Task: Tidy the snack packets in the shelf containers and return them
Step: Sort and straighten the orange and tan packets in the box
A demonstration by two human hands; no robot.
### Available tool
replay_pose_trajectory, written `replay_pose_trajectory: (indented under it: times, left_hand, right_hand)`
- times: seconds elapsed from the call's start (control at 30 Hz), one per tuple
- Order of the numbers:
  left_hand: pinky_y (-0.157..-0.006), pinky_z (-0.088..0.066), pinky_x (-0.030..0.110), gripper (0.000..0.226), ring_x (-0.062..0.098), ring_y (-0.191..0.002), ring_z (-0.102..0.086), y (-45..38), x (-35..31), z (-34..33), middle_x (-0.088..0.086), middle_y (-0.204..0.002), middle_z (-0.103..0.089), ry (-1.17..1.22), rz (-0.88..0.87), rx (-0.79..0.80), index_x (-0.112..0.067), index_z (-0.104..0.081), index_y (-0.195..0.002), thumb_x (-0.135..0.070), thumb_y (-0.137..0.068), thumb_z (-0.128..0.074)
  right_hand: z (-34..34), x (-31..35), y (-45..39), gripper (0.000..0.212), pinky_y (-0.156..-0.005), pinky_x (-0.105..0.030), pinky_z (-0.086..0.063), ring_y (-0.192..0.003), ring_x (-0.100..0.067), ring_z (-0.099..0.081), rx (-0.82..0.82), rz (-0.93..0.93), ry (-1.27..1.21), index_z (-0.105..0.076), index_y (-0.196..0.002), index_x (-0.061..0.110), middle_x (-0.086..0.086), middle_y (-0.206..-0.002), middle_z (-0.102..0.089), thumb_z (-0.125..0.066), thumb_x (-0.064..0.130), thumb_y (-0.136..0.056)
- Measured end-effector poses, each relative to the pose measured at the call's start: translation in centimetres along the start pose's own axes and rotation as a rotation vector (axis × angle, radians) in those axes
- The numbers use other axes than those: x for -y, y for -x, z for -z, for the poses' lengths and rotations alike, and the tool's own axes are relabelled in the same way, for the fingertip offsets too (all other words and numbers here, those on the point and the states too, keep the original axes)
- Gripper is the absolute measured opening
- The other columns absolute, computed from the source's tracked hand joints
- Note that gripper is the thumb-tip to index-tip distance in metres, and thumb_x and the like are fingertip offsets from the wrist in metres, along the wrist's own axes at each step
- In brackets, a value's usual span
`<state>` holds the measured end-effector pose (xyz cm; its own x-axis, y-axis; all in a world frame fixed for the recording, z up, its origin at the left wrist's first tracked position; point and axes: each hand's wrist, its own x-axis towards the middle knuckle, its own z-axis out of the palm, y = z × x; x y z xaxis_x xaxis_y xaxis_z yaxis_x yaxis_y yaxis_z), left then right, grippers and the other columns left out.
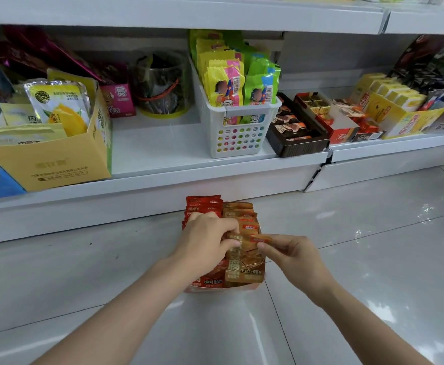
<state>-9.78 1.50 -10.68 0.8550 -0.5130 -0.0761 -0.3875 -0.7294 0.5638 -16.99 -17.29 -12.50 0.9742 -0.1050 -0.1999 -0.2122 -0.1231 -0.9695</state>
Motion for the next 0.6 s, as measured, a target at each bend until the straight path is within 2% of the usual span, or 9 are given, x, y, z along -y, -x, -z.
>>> replay_pose_trajectory:
  times: [0.07,0.13,0.17,0.23,0.3,0.37,0.43,0.5,0.6]
  left_hand:
    - [-0.088,-0.033,0.03,0.009,0.022,-0.105,-0.04,0.3,0.3,-0.2,-0.01,-0.097,-0.054,-0.043,-0.006,0.052,-0.042,-0.056,-0.088,-0.045,-0.092,-0.064]
    - [-0.096,-0.03,0.03,0.004,0.021,-0.11,-0.037,0.6,0.7,-0.3,-0.011,-0.101,-0.053,-0.073,-0.028,0.079,-0.04,-0.061,-0.097,-0.043,-0.094,-0.061]
    - [-0.1,-0.029,0.031,0.008,0.019,-0.11,-0.037,0.8,0.9,-0.2,-0.013,-0.1,-0.053,-0.075,-0.05,0.049,-0.039,-0.063,-0.103,-0.041,-0.096,-0.06]
    - [-0.104,-0.027,0.032,0.014,0.011,-0.102,-0.04,0.7,1.1,0.3,-0.018,-0.096,-0.056,-0.064,-0.13,-0.066,-0.035,-0.065,-0.109,-0.037,-0.097,-0.059]
    - [-0.106,-0.026,0.032,0.014,0.007,-0.094,-0.04,0.4,1.0,1.0,-0.018,-0.096,-0.064,-0.098,-0.2,-0.112,-0.032,-0.066,-0.11,-0.034,-0.098,-0.058]
    - [-0.106,-0.026,0.031,0.014,0.008,-0.092,-0.036,0.3,0.6,1.2,-0.016,-0.097,-0.067,-0.17,-0.243,-0.091,-0.033,-0.065,-0.11,-0.033,-0.099,-0.056]
    - [-0.108,-0.025,0.03,0.016,0.01,-0.095,-0.035,0.2,0.3,1.0,-0.016,-0.091,-0.062,-0.22,-0.259,-0.065,-0.034,-0.064,-0.112,-0.032,-0.1,-0.053]
    - [-0.11,-0.025,0.032,0.016,0.013,-0.1,-0.037,0.2,0.2,0.8,-0.018,-0.087,-0.053,-0.24,-0.256,-0.032,-0.035,-0.064,-0.111,-0.032,-0.101,-0.053]
    - [-0.113,-0.026,0.037,0.015,0.02,-0.112,-0.042,0.5,0.2,0.2,-0.014,-0.098,-0.058,-0.28,-0.239,0.047,-0.034,-0.063,-0.112,-0.03,-0.099,-0.055]
  right_hand:
    - [0.9,0.4,-0.4,0.029,-0.078,-0.016,-0.055,-0.092,-0.008,-0.074,0.087,-0.048,0.135,-0.078,-0.097,0.023,0.006,-0.094,-0.078,-0.064,-0.002,-0.092]
    - [1.9,1.0,-1.0,0.039,-0.082,-0.017,-0.055,-0.094,-0.006,-0.073,0.157,-0.077,0.298,-0.077,-0.1,0.023,0.007,-0.093,-0.078,-0.059,-0.01,-0.088]
    - [2.2,1.3,-1.2,0.041,-0.083,-0.018,-0.056,-0.094,-0.006,-0.073,0.158,-0.074,0.352,-0.077,-0.102,0.022,0.008,-0.092,-0.078,-0.058,-0.011,-0.086]
    - [2.2,1.3,-1.5,0.037,-0.083,-0.019,-0.056,-0.093,-0.002,-0.071,0.145,-0.041,0.434,-0.076,-0.101,0.023,0.013,-0.092,-0.077,-0.061,-0.006,-0.084]
    - [1.2,0.3,-1.2,0.021,-0.079,-0.016,-0.054,-0.09,0.0,-0.068,0.164,-0.015,0.577,-0.077,-0.097,0.028,0.017,-0.09,-0.075,-0.073,0.012,-0.083]
    - [0.0,-1.2,-0.6,0.008,-0.072,-0.02,-0.049,-0.084,-0.008,-0.063,0.066,0.075,0.791,-0.075,-0.085,0.023,0.013,-0.083,-0.072,-0.08,0.021,-0.079]
    - [-1.0,-2.4,-0.2,0.014,-0.066,-0.031,-0.047,-0.078,-0.022,-0.057,-0.136,0.238,0.948,-0.07,-0.071,0.012,0.006,-0.077,-0.065,-0.084,0.013,-0.072]
    - [-1.9,-2.8,-0.2,0.015,-0.066,-0.038,-0.047,-0.079,-0.028,-0.056,-0.247,0.295,1.085,-0.072,-0.068,0.008,-0.002,-0.085,-0.064,-0.086,0.012,-0.067]
    - [-2.3,-2.6,-1.0,0.016,-0.083,-0.033,-0.045,-0.102,-0.023,-0.052,-0.097,0.038,1.219,-0.072,-0.096,0.012,-0.001,-0.114,-0.053,-0.068,0.022,-0.085]
